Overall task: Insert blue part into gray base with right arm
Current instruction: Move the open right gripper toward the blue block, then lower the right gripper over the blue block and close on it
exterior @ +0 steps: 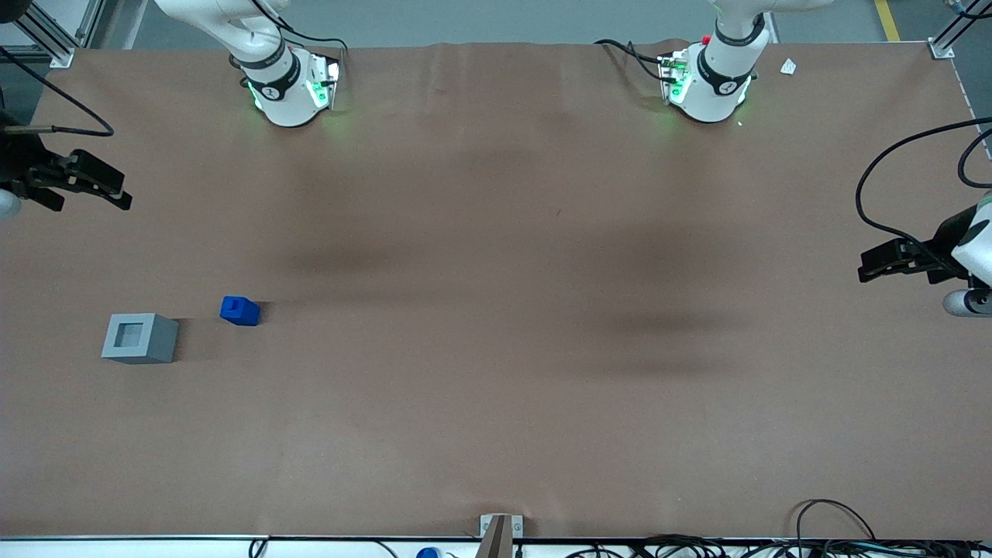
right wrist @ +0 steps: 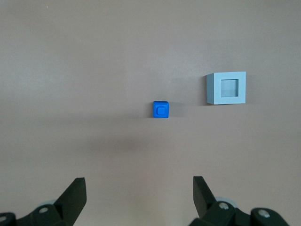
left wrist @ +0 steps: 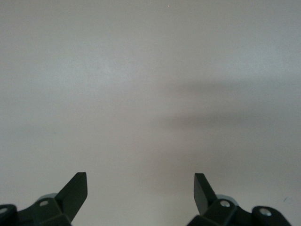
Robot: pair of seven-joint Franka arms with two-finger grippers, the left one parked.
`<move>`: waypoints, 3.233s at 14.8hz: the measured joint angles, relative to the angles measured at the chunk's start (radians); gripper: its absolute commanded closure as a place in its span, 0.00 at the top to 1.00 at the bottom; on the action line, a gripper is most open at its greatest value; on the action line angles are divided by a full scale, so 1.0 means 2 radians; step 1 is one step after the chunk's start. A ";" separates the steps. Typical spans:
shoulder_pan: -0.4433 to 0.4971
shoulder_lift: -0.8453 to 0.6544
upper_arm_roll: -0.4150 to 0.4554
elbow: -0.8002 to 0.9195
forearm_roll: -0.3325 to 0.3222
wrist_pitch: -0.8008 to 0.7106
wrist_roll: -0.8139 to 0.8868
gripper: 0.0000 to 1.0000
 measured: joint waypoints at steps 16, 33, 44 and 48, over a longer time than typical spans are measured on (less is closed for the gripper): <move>-0.010 0.042 -0.002 -0.002 0.000 0.021 0.000 1.00; -0.014 0.054 -0.002 -0.205 0.000 0.275 0.000 1.00; -0.017 0.119 -0.002 -0.234 0.000 0.365 0.000 0.99; -0.017 0.144 -0.002 -0.247 0.000 0.403 0.000 0.97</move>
